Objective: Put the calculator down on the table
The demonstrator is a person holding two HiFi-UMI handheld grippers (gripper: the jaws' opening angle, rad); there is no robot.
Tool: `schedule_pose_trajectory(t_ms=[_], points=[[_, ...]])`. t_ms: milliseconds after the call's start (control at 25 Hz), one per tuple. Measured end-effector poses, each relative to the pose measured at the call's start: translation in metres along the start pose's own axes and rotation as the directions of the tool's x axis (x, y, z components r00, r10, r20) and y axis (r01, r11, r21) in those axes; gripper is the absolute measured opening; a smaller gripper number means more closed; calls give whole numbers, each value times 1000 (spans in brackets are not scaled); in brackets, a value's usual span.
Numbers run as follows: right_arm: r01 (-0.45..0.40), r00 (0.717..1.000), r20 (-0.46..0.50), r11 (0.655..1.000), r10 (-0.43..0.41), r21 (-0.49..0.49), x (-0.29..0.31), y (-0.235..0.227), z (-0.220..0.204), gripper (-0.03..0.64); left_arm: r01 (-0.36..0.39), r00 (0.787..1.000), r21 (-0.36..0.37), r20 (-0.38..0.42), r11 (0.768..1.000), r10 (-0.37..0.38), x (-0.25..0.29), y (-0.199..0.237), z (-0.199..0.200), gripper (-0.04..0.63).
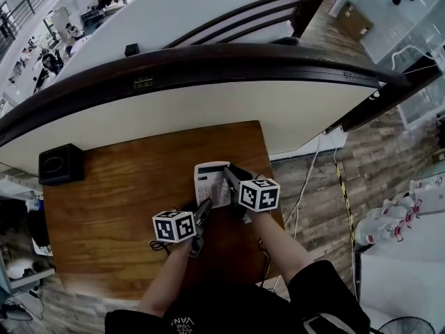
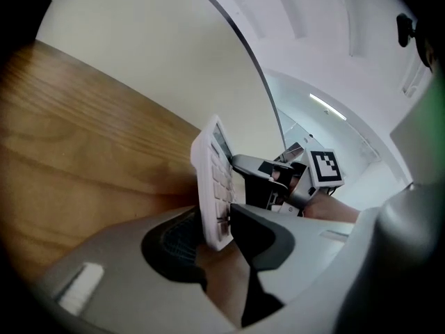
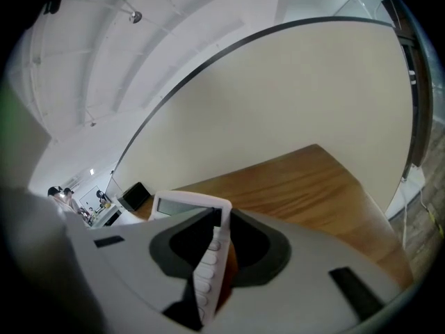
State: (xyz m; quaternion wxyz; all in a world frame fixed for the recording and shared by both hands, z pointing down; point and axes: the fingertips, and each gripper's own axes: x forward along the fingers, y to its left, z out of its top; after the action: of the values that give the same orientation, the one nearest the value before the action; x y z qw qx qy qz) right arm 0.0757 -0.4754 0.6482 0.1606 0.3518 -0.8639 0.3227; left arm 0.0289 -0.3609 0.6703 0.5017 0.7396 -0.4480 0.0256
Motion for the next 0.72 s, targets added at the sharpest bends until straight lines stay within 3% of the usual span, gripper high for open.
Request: schedule_pose_trajectory(t_ms=[720], points=[[32,999,-18,999,-32,-27,24,-5,5,64,-170,985,95,31,981,168,7,17,19,177]])
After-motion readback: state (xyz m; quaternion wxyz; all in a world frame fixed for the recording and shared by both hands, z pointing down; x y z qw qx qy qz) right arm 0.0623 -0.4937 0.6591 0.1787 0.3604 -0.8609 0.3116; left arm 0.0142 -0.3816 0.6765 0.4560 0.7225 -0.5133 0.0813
